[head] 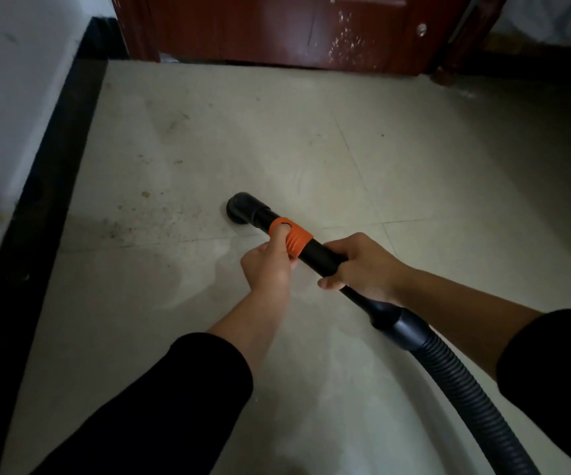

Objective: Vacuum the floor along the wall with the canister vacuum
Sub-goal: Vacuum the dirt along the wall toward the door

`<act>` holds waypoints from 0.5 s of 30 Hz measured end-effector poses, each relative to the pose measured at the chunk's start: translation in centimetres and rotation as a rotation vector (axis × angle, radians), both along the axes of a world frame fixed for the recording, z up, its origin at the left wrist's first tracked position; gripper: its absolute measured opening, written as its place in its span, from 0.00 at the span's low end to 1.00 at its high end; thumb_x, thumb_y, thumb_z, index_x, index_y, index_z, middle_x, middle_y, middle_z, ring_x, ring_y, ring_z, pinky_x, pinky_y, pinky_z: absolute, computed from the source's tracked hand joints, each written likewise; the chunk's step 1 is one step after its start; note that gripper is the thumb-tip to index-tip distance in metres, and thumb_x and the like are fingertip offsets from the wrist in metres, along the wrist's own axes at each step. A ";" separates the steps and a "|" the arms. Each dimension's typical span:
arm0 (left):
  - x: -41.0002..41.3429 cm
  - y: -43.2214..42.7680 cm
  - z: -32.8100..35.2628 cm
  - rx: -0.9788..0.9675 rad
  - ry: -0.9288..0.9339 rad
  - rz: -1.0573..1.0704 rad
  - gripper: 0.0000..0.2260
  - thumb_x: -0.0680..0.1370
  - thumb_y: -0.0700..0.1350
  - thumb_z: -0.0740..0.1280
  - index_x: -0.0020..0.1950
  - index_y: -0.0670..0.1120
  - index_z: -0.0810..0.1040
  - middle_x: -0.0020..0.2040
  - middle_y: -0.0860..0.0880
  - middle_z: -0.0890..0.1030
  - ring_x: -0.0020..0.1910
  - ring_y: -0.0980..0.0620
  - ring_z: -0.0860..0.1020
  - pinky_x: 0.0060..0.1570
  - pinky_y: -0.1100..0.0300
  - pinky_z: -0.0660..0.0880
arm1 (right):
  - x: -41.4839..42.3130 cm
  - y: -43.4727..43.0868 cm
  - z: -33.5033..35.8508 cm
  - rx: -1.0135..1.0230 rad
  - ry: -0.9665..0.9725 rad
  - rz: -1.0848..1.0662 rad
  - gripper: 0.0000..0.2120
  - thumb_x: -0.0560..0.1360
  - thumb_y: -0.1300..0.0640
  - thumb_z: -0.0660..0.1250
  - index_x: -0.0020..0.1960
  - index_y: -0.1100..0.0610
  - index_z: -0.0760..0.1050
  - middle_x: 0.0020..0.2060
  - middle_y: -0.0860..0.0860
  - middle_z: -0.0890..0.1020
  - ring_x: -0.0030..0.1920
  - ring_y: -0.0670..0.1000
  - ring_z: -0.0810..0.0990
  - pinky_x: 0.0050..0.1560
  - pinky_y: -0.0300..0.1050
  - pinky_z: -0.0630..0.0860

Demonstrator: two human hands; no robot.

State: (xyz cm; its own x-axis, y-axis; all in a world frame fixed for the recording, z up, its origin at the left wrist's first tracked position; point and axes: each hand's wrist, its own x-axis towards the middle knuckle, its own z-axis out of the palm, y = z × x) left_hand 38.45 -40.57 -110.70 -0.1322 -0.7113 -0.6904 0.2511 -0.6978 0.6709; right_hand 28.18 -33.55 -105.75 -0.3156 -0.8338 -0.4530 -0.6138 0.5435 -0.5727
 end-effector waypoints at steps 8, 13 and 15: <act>1.7 -1.5 0.7 0.027 -0.006 -0.008 0.11 0.72 0.48 0.74 0.41 0.42 0.77 0.39 0.45 0.83 0.38 0.54 0.82 0.53 0.58 0.79 | 1.4 -2.1 1.2 0.033 -0.026 0.043 0.09 0.69 0.62 0.74 0.47 0.63 0.80 0.36 0.56 0.79 0.37 0.53 0.77 0.42 0.44 0.72; 3.0 -0.5 -0.2 0.009 -0.026 -0.077 0.10 0.73 0.48 0.74 0.41 0.43 0.77 0.40 0.45 0.83 0.42 0.52 0.82 0.59 0.52 0.77 | 2.3 -0.2 0.4 0.007 -0.054 0.054 0.08 0.69 0.62 0.73 0.37 0.58 0.74 0.30 0.51 0.75 0.32 0.50 0.73 0.37 0.42 0.68; 3.1 0.1 -0.1 0.011 0.016 -0.084 0.09 0.74 0.46 0.73 0.41 0.42 0.77 0.41 0.44 0.82 0.40 0.52 0.82 0.57 0.54 0.78 | 2.2 0.6 0.3 0.001 -0.064 0.056 0.12 0.69 0.62 0.73 0.33 0.54 0.71 0.29 0.50 0.73 0.31 0.49 0.72 0.36 0.42 0.67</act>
